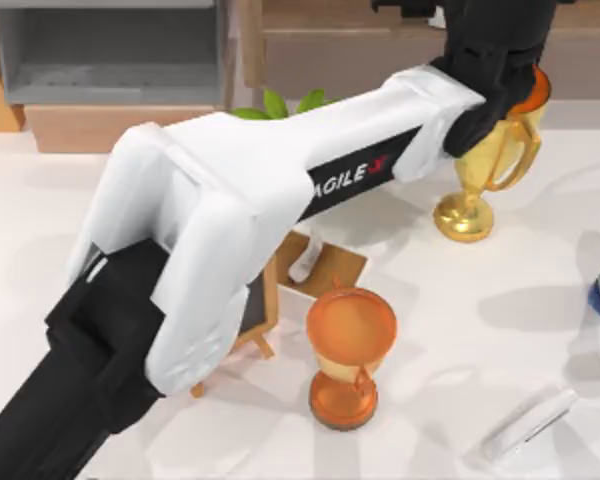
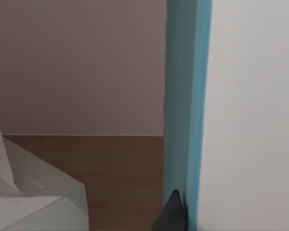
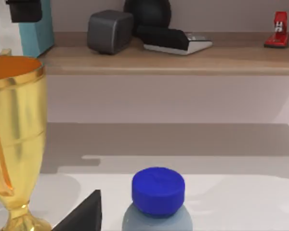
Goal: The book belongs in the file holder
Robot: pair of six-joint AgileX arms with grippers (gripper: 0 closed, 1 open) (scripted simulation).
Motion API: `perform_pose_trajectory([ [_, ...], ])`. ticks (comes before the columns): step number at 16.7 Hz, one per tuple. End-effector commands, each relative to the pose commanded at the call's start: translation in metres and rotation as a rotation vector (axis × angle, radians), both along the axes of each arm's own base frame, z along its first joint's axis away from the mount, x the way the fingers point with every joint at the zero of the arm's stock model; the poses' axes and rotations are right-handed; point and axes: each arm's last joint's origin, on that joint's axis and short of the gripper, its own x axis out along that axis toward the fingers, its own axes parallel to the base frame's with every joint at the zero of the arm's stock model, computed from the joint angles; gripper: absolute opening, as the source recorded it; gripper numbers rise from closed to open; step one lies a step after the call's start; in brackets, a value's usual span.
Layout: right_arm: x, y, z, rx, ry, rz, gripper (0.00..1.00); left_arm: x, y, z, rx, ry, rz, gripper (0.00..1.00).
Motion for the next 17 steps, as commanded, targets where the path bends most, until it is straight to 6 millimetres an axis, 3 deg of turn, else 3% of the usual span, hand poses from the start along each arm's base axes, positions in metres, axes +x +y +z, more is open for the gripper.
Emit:
perform_pose_trajectory([
  [4, 0.000, 0.000, 0.000, 0.000, 0.000, 0.000, 1.00, 0.000, 0.000, 0.011, 0.001, 0.001, 0.000, 0.00],
  [11, 0.000, 0.000, 0.000, 0.000, 0.000, 0.000, 1.00, -0.001, 0.004, 0.012, 0.040, 0.004, -0.034, 0.00],
  [17, 0.000, 0.000, 0.000, 0.000, 0.000, 0.000, 1.00, -0.026, 0.037, 0.028, 0.260, 0.012, -0.201, 0.00],
])
